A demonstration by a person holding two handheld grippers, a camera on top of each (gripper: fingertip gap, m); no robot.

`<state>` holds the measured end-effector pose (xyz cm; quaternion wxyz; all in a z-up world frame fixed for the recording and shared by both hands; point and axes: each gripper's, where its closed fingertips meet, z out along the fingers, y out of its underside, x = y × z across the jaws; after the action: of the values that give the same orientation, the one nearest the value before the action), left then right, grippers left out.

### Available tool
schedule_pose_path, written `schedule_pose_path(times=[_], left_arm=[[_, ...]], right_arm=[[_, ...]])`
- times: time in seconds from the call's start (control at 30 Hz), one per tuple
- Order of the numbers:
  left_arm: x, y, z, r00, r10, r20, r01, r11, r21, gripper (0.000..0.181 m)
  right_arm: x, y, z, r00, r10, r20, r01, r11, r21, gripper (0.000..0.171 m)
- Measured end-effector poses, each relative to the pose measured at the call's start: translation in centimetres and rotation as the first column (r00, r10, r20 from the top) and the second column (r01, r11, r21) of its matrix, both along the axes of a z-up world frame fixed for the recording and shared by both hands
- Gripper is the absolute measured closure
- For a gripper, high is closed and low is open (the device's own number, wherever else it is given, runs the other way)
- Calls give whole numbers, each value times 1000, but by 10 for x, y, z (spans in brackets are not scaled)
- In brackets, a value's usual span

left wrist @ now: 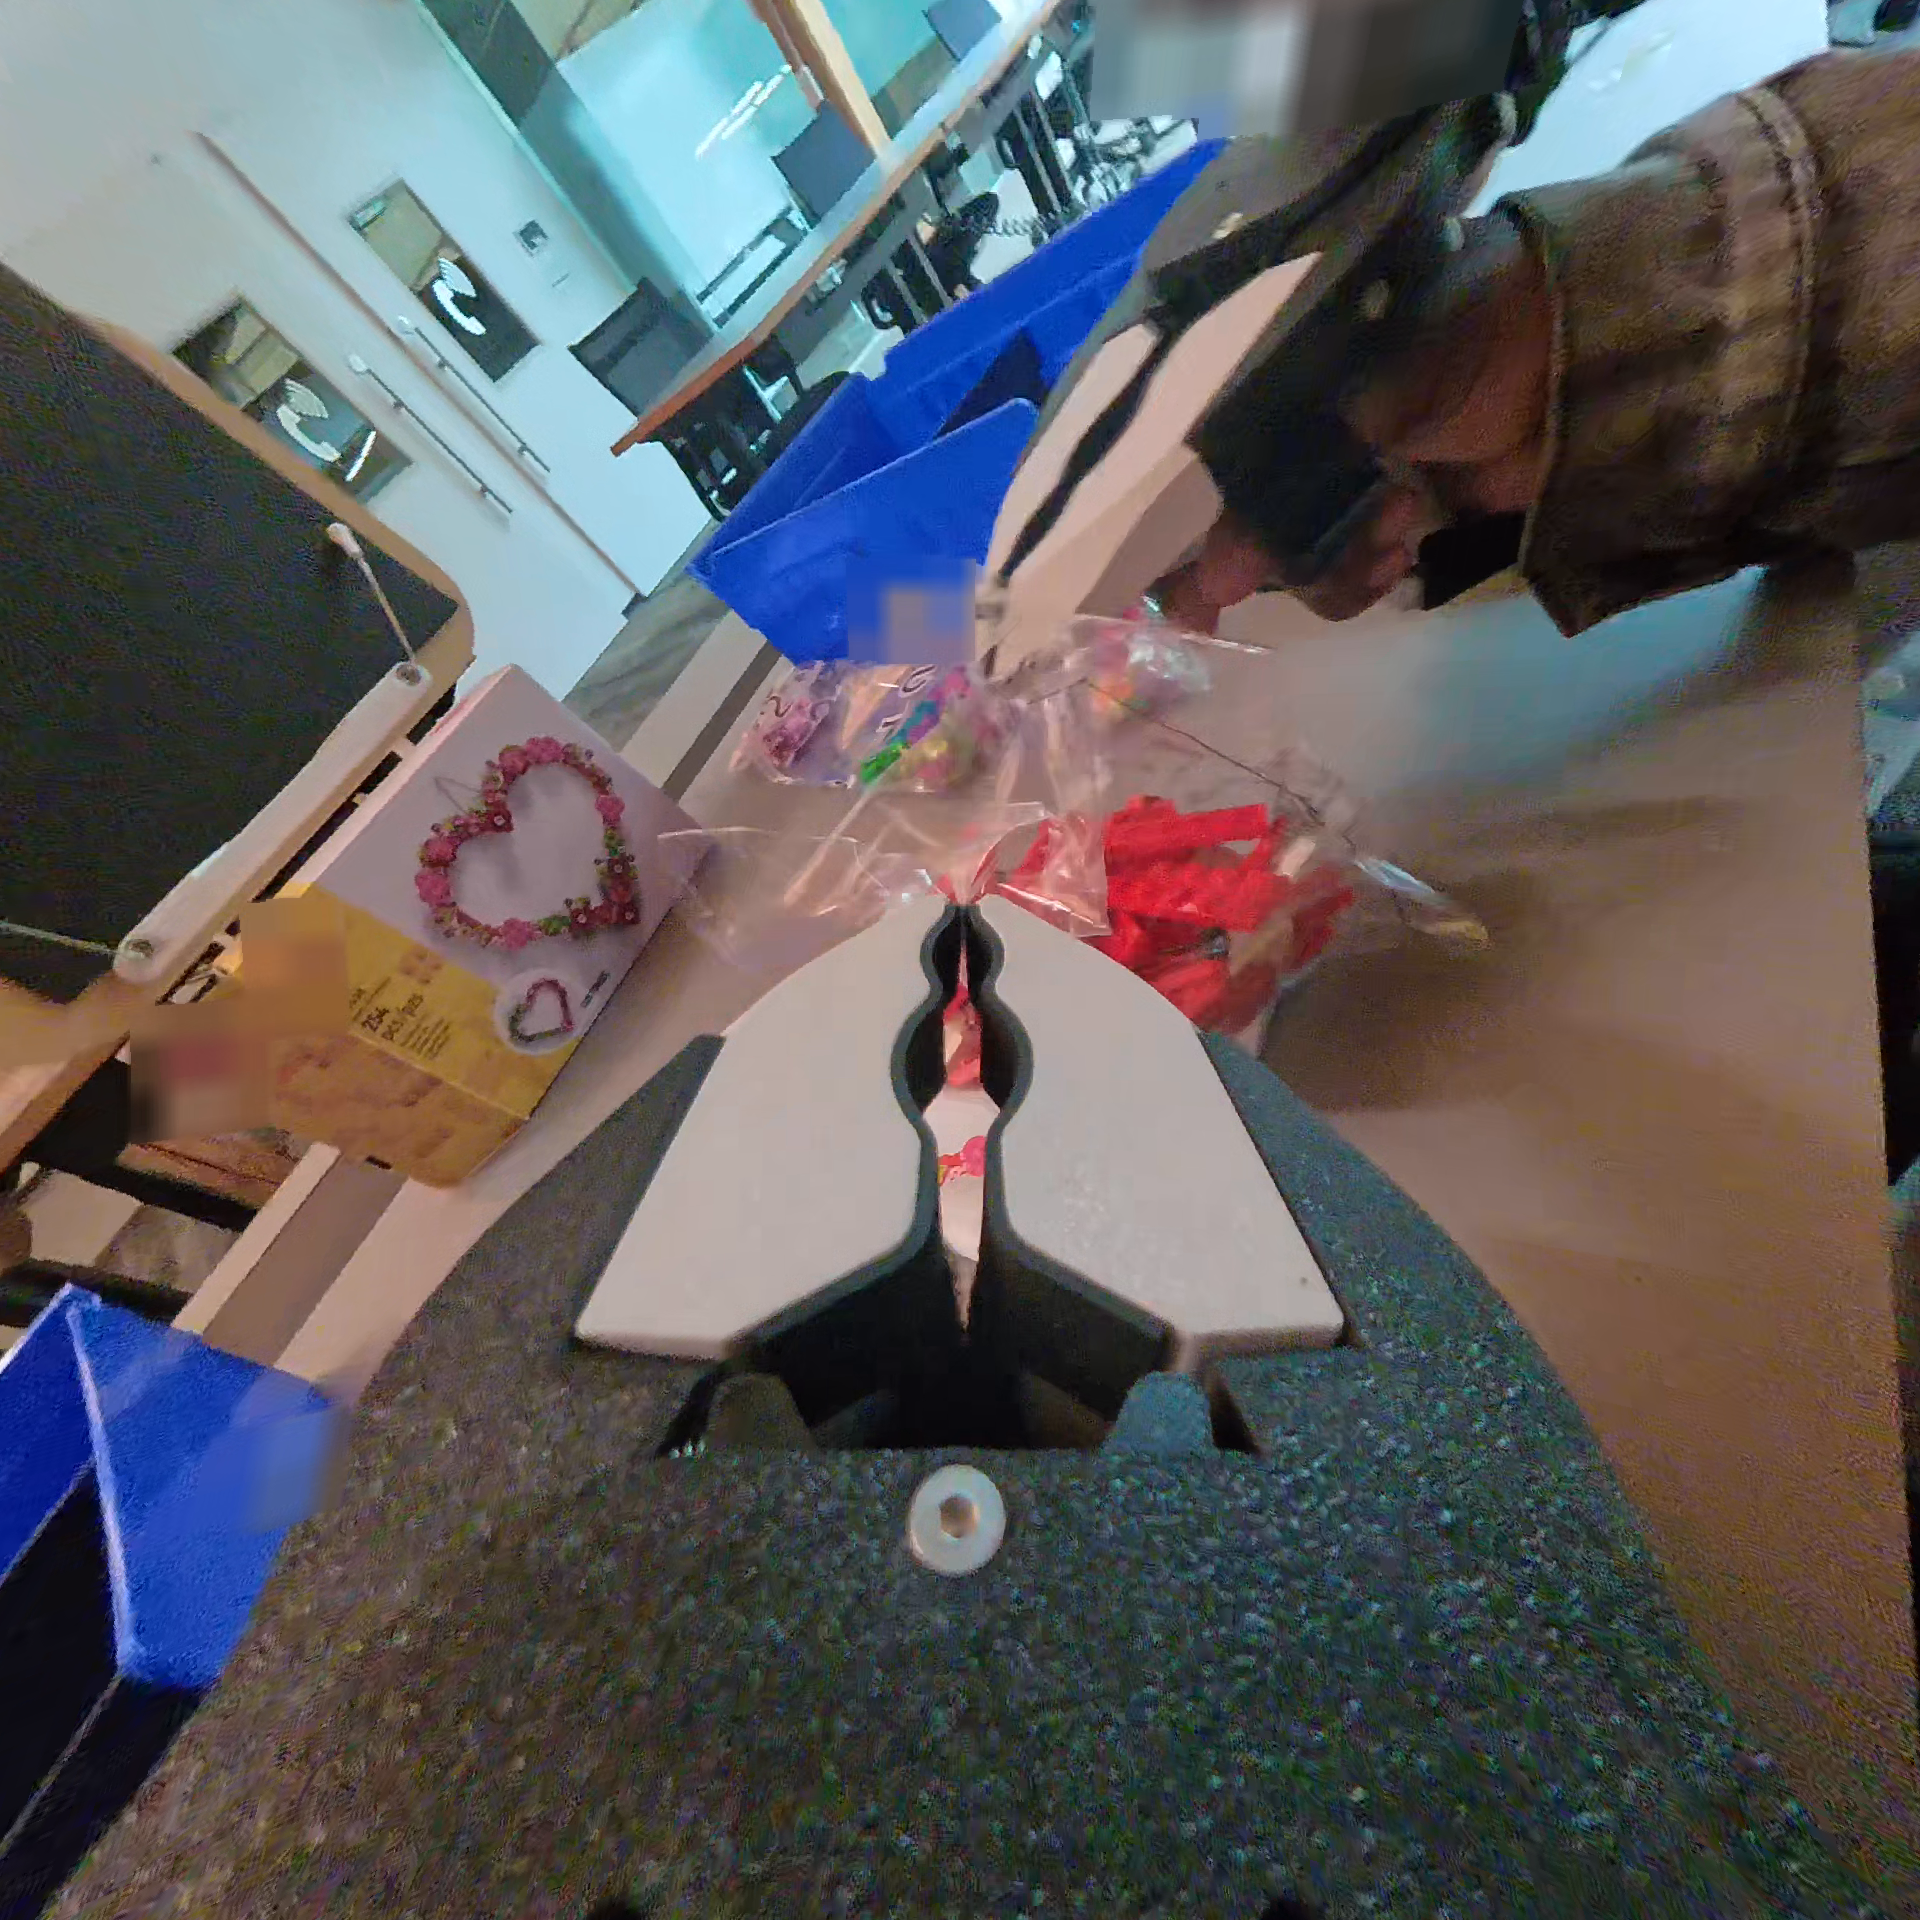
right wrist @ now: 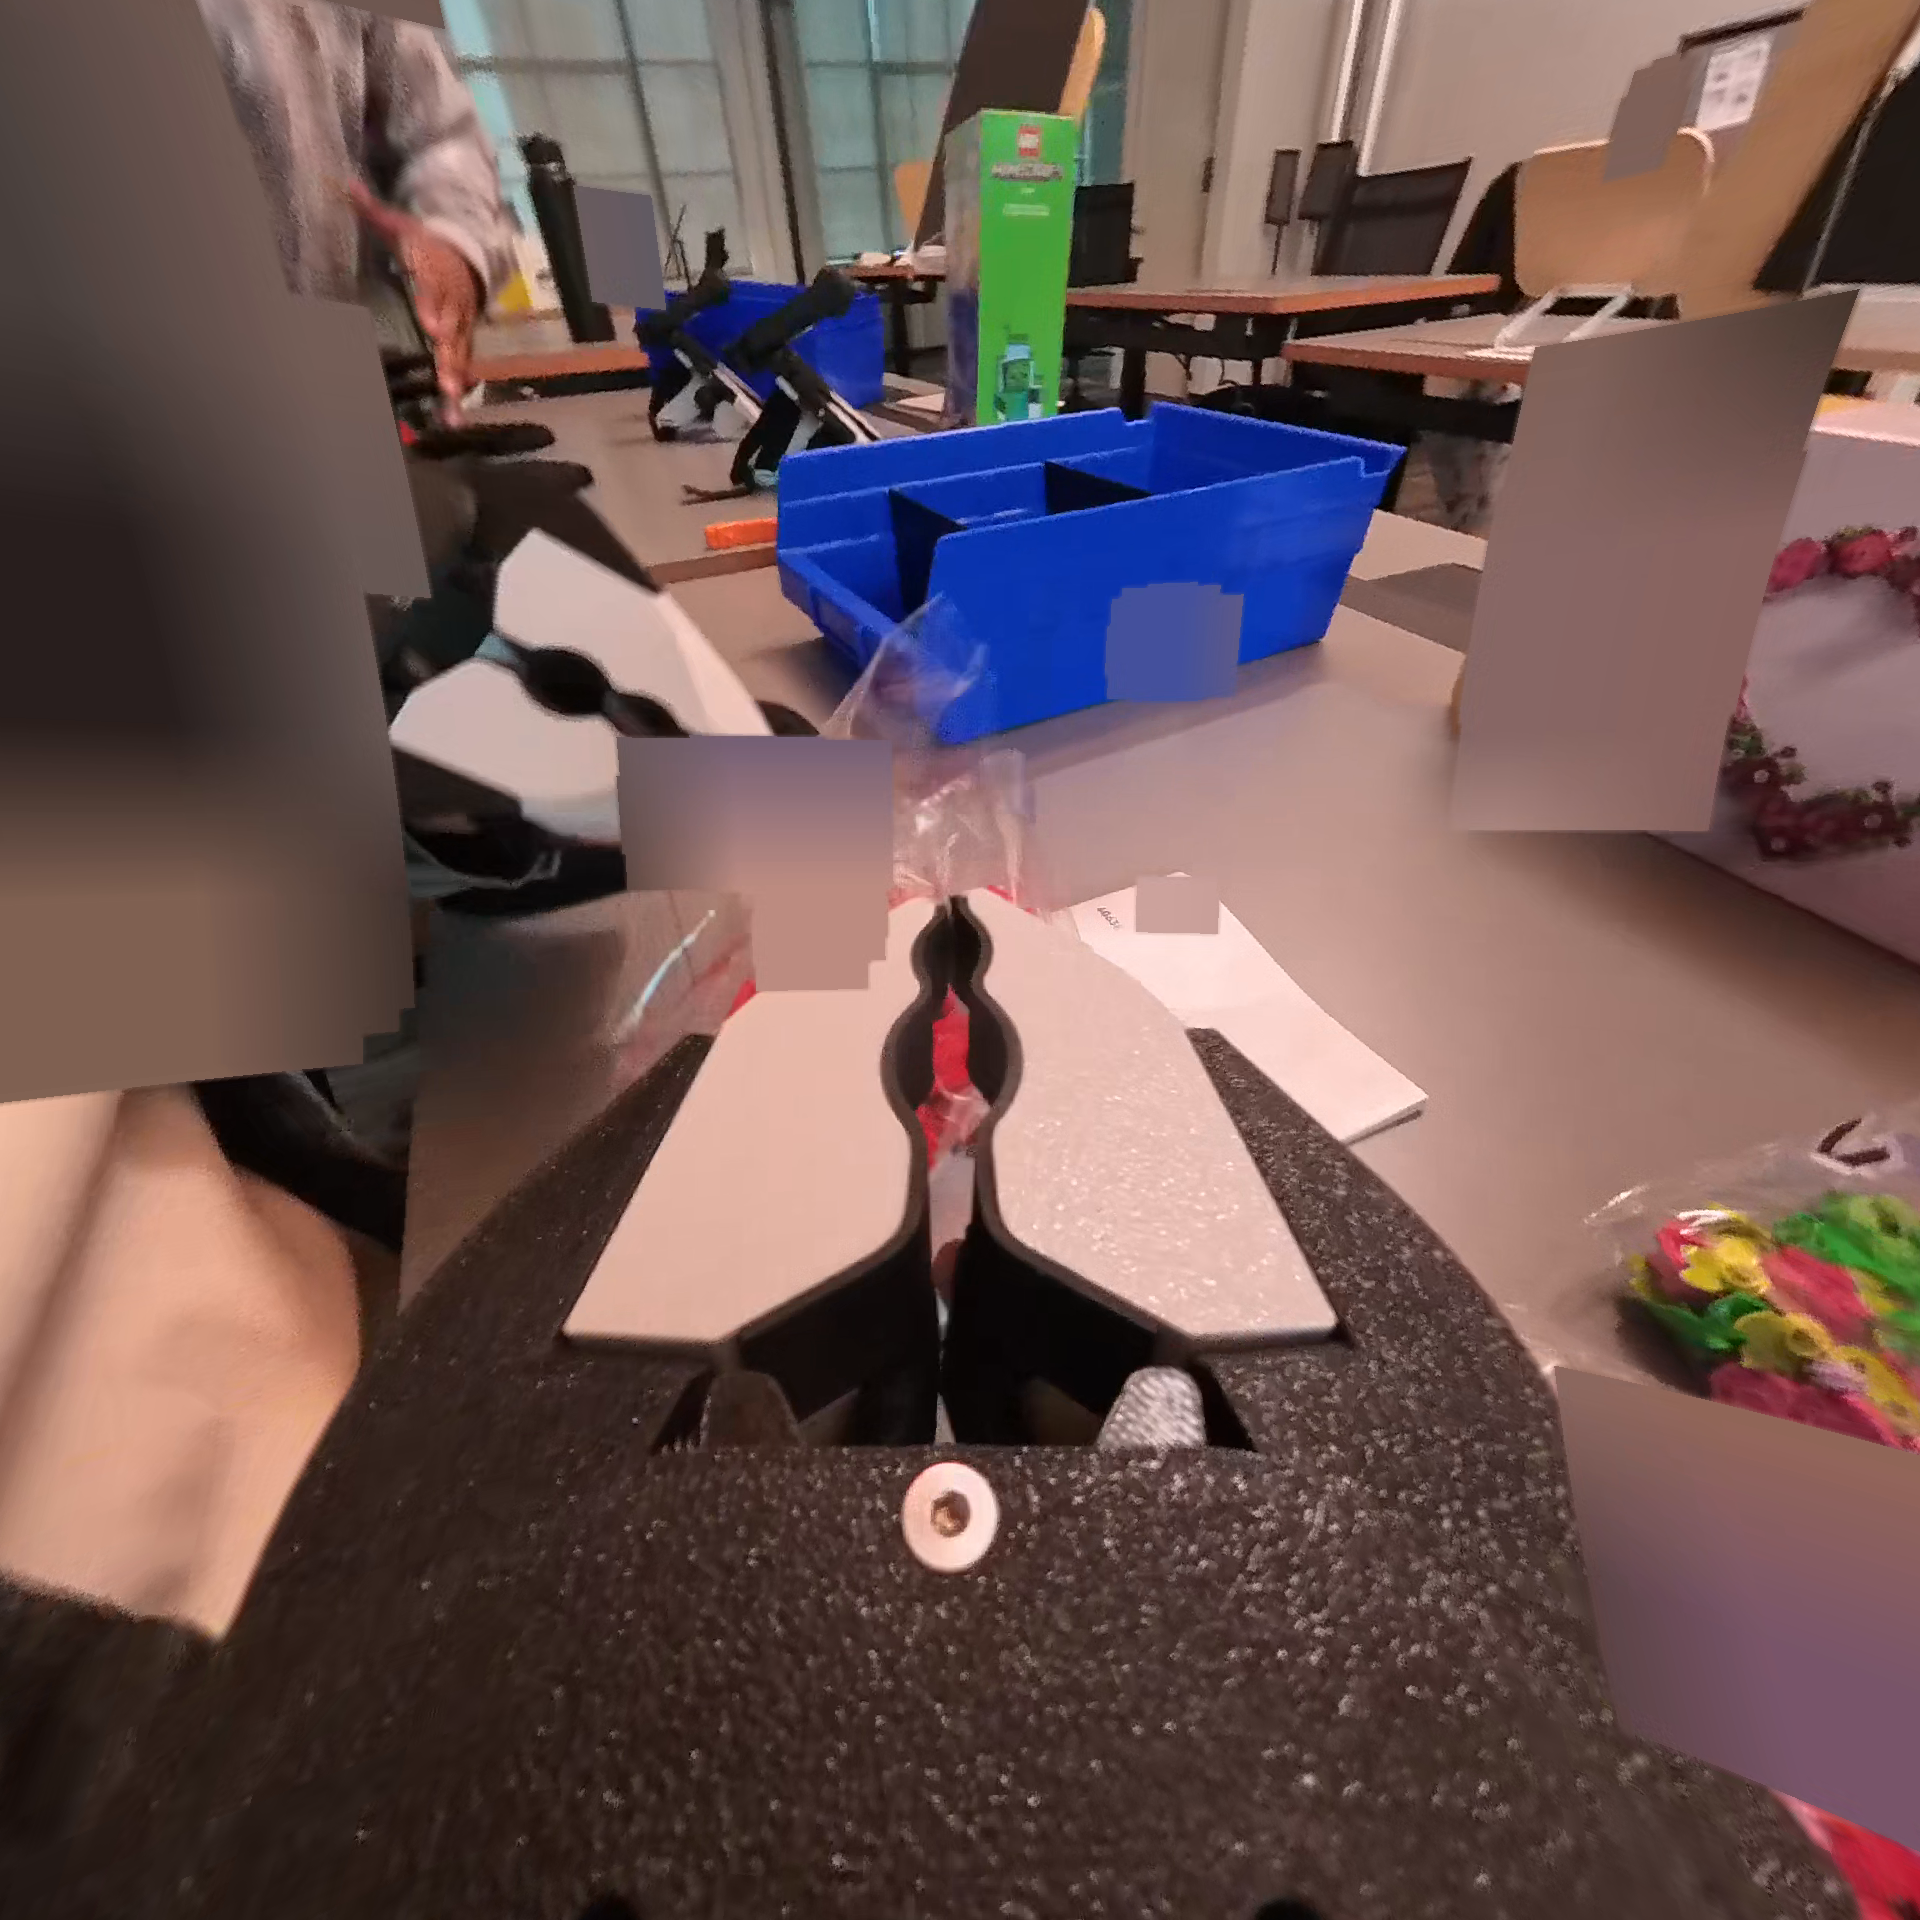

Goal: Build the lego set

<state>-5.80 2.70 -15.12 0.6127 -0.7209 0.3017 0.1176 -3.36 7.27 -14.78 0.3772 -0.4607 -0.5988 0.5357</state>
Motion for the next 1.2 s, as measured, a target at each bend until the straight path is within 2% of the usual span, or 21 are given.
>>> schedule_pose_path(times=[0.13, 0.27, 0.3, 0.4, 0.43, 0.5, 0.53, 0.6, 0.67, 0.8, 0.83, 0.9, 0.93, 1.03, 1.1, 1.17, 1.2], left_arm=[[-14, -2, 7, 984, -23, 178, 16, 999, 39, 180], [-15, -6, 7, 965, -97, 243, 84, 994, 64, 181], [-15, -6, 6, 964, -103, 245, 91, 994, 61, 180], [-17, -8, 3, 968, -109, 227, 100, 994, 51, 180], [-17, -8, 4, 968, -110, 225, 101, 994, 50, 180], [-17, -8, 3, 970, -105, 218, 96, 994, 49, 180], [-17, -8, 3, 973, -95, 210, 87, 995, 47, 180], [-17, -7, 2, 980, -72, 188, 65, 997, 45, 180], [-17, -7, 1, 985, -48, 168, 41, 998, 49, 180], [-13, -9, 2, 990, -43, 137, 34, 997, 74, 180], [-12, -10, 2, 989, -53, 142, 42, 996, 77, 180], [-9, -13, 0, 984, -90, 151, 83, 995, 51, 181], [-7, -17, -2, 982, -113, 149, 109, 993, 35, 181], [-6, -22, -8, 978, -147, 147, 147, 989, 8, 181], [-9, -21, -11, 983, -132, 126, 133, 991, 0, 181], [-8, -20, -9, 980, -135, 143, 135, 991, 5, 181], [-7, -19, -9, 979, -136, 153, 137, 991, 1, 181]], right_arm=[[6, -11, -1, 996, 91, -7, -89, 983, 161, 171], [12, -22, -1, 982, 182, 56, -189, 963, 189, 170], [15, -23, -1, 975, 202, 87, -215, 958, 191, 165], [25, -20, 16, 940, 293, 172, -318, 937, 143, 130], [25, -18, 26, 929, 315, 193, -341, 932, 121, 125], [11, -4, 40, 926, 265, 270, -302, 947, 106, 126], [4, -2, 41, 910, 237, 342, -285, 954, 98, 119], [-7, -6, 28, 842, 171, 512, -250, 964, 89, 100], [-13, -12, 10, 794, 99, 599, -226, 964, 141, 98], [-15, -13, -28, 696, -20, 718, -219, 946, 239, 113], [-12, -16, -32, 676, -2, 737, -256, 937, 237, 137], [-16, -16, -20, 730, 15, 683, -246, 938, 242, 165], [-17, -11, -12, 752, 10, 659, -219, 947, 235, 168], [-13, 12, -4, 756, -44, 653, -146, 961, 233, 168], [-11, 15, -6, 748, -12, 664, -144, 973, 181, 168], [-9, 11, 3, 779, 49, 625, -175, 974, 142, 157], [-7, 9, 12, 804, 81, 590, -197, 971, 135, 145]])
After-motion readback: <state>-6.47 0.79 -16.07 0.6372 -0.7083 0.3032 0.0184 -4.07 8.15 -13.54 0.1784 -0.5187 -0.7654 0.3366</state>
